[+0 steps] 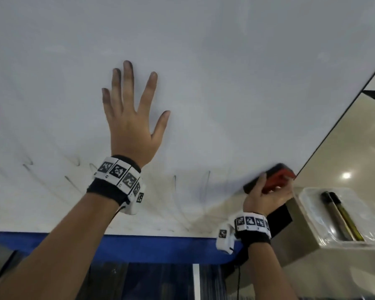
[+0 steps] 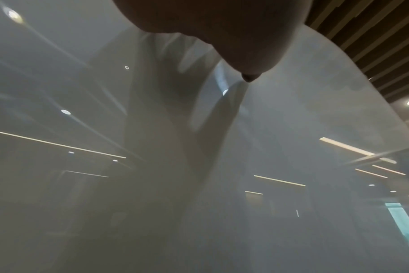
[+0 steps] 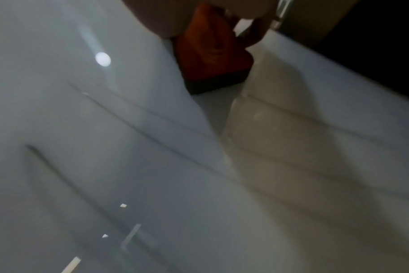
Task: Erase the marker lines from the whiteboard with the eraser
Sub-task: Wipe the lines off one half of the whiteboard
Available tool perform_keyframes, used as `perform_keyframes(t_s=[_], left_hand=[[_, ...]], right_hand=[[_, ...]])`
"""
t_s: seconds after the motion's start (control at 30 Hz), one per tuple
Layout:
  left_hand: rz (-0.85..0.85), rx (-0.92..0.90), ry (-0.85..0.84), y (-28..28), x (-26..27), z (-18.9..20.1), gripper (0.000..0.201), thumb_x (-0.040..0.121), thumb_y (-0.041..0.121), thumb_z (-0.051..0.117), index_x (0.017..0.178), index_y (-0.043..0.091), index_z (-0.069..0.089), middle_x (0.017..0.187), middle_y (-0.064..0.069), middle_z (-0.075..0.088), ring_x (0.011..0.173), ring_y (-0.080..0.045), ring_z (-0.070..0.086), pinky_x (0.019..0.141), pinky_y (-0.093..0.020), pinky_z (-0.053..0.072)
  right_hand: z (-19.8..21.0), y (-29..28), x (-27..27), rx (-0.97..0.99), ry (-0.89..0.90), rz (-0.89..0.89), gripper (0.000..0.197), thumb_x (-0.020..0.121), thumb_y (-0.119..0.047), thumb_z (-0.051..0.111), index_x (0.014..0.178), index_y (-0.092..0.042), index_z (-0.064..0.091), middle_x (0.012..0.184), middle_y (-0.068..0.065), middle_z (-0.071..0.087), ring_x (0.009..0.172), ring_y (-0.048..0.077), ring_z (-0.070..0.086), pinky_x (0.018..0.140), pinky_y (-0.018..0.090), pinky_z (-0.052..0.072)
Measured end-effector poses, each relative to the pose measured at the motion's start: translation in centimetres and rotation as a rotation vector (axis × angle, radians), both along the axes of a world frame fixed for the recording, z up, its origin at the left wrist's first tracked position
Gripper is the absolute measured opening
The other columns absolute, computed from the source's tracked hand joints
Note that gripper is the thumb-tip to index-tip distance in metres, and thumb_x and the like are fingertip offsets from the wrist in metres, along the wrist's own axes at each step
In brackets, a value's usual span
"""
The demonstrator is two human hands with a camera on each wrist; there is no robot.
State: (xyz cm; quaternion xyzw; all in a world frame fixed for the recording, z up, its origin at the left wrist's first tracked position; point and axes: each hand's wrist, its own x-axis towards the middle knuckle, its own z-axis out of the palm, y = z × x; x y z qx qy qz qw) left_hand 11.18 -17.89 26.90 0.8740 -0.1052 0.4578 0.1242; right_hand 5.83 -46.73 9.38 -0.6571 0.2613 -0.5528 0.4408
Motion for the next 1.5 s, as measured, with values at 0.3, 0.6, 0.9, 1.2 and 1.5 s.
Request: perform_keyframes(t_s=[0.3, 0.6, 0.9, 1.2, 1.5], left_hand=[[0.017, -0.069, 0.041, -1.2, -0.5, -0.8, 0.073, 0.103, 0.058, 0.044, 0.163, 0.024, 0.018, 0.168, -0.023, 0.006, 0.157, -0.039, 0.004, 0.126, -0.058, 0.007], [0.058, -0.044, 0.031, -1.4, -0.4, -1.6, 0.073, 0.105, 0.059, 0.039, 0.163, 0.02, 0.017, 0.167, -0.027, 0.008, 0.156, -0.043, 0.006, 0.126, -0.059, 0.008], [0.077, -0.031, -0.014, -1.6, 0.1, -2.6, 0.073, 0.105, 0.055, 0.041, 0.162, 0.015, 0.021, 0.165, -0.03, 0.013, 0.155, -0.045, 0.01, 0.125, -0.06, 0.01], [0.078, -0.051, -0.049, -2.0, 0.2, -3.3, 0.071, 0.106, 0.05, 0.042, 0.161, 0.01, 0.021, 0.163, -0.035, 0.014, 0.154, -0.049, 0.012, 0.125, -0.061, 0.01], [0.087, -0.12, -0.046, -3.1, 0.4, -5.5, 0.072, 0.106, 0.048, 0.041, 0.158, 0.001, 0.024, 0.16, -0.038, 0.018, 0.151, -0.054, 0.015, 0.125, -0.061, 0.01]], right_hand=[[3.9, 3.0, 2.1, -0.398, 0.029, 0.175, 0.042, 0.089, -0.027, 0.079, 0.124, -0.017, 0.058, 0.129, 0.021, 0.048, 0.11, 0.034, 0.049, 0.096, 0.038, 0.044], [2.3, 3.1, 0.7, 0.081, -0.019, 0.183, 0.057, 0.084, -0.02, 0.079, 0.134, -0.018, 0.052, 0.128, 0.013, 0.047, 0.112, 0.036, 0.054, 0.099, 0.052, 0.05], [-5.7, 0.7, -1.7, -0.174, 0.193, 0.257, 0.053, 0.086, -0.016, 0.08, 0.129, -0.023, 0.05, 0.131, 0.019, 0.046, 0.113, 0.035, 0.054, 0.097, 0.047, 0.052], [-2.8, 4.8, -1.0, -0.275, 0.172, 0.34, 0.047, 0.084, -0.015, 0.079, 0.123, -0.014, 0.054, 0.127, 0.019, 0.047, 0.115, 0.03, 0.049, 0.1, 0.036, 0.045], [-14.0, -0.6, -3.0, 0.003, 0.311, 0.259, 0.051, 0.086, -0.007, 0.078, 0.128, -0.005, 0.051, 0.128, 0.023, 0.048, 0.114, 0.039, 0.053, 0.1, 0.039, 0.046]])
